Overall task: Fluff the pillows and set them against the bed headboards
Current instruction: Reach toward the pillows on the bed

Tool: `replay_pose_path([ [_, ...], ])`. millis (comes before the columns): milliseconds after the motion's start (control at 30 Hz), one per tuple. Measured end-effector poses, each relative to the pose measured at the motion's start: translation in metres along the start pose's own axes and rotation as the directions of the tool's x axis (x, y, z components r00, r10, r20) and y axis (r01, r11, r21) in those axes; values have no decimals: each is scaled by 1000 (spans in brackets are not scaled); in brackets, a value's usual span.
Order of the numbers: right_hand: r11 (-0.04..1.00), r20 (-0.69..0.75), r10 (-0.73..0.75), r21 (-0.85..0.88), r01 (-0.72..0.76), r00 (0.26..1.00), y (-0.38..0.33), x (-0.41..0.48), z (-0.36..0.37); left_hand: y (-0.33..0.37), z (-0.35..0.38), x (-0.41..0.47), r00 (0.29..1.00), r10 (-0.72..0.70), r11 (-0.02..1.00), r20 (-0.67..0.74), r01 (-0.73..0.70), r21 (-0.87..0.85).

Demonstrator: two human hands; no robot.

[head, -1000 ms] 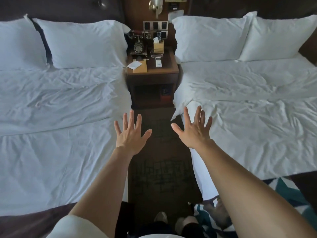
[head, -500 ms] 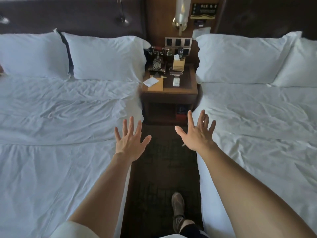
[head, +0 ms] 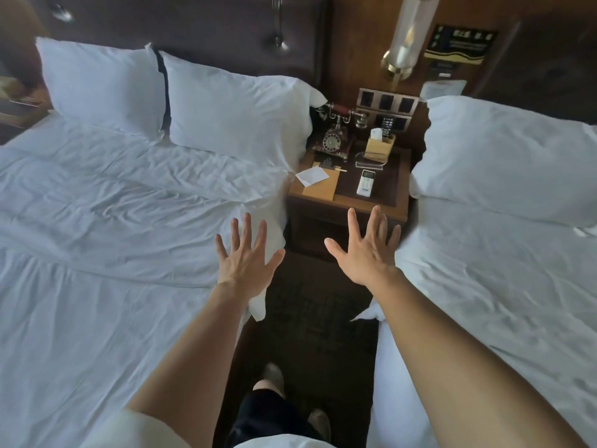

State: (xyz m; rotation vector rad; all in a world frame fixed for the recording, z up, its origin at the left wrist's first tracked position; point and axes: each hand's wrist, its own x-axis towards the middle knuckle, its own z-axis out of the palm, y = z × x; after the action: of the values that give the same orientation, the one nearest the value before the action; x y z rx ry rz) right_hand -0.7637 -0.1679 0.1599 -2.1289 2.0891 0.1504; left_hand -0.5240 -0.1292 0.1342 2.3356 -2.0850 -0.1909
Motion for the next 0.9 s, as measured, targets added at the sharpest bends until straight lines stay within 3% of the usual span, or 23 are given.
replay_pose_path([
  [367,995,-32,-60,-80,57,998,-53,165,-25,-39,-18,168,1000,-4,999,25,5,-36],
  [533,997,-73,-67,-40,64,995,-93,249,-56,-69,-42,252,1000,-16,997,10,16,-74],
  [900,985,-51,-149,-94,143,988,-160,358,-86,-120,-72,363,999,-36,995,-15,34,-92],
])
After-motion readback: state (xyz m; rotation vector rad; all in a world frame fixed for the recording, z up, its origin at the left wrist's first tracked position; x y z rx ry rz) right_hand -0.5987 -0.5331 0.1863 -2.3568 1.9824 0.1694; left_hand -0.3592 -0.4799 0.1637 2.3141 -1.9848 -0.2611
